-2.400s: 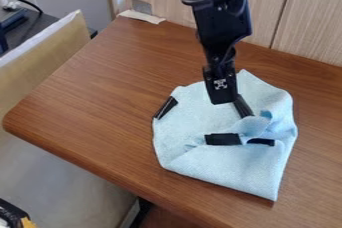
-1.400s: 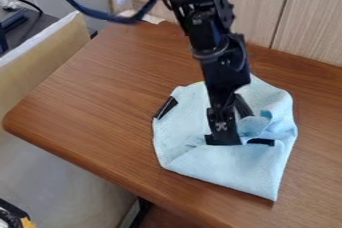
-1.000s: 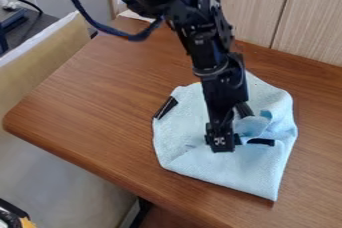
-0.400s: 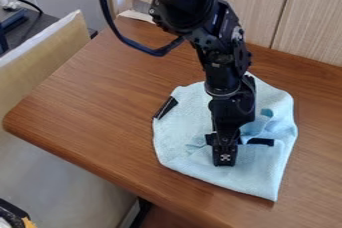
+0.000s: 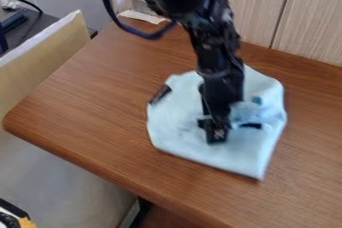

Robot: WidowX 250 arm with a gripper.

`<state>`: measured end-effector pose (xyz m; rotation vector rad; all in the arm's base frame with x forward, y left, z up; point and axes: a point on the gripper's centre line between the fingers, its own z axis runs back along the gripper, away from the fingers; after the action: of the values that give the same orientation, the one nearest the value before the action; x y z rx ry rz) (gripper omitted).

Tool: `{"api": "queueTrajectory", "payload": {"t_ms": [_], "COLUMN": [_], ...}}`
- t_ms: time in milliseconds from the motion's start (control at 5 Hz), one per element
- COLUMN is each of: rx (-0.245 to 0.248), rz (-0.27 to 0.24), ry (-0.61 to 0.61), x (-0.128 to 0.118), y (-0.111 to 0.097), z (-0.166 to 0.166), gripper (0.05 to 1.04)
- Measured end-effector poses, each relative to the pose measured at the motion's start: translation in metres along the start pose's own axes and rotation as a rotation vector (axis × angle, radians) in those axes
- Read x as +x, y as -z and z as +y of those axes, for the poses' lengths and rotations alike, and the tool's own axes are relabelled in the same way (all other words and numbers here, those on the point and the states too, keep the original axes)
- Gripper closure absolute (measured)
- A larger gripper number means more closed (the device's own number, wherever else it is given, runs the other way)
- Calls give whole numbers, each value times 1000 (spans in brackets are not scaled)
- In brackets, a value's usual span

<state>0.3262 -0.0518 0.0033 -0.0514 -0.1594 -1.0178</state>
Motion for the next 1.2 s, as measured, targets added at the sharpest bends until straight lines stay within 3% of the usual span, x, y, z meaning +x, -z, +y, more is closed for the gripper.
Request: {"api": "queueTrajectory", "payload": {"t_ms": [600,1000,1200], "rx": [56,83,43], "rz": [7,13,-3], "ry": [-300,-386,-379], "x": [-53,-78,-76], "y": [-4,-13,-16], "z": [108,126,123], "gripper": [84,85,85]}}
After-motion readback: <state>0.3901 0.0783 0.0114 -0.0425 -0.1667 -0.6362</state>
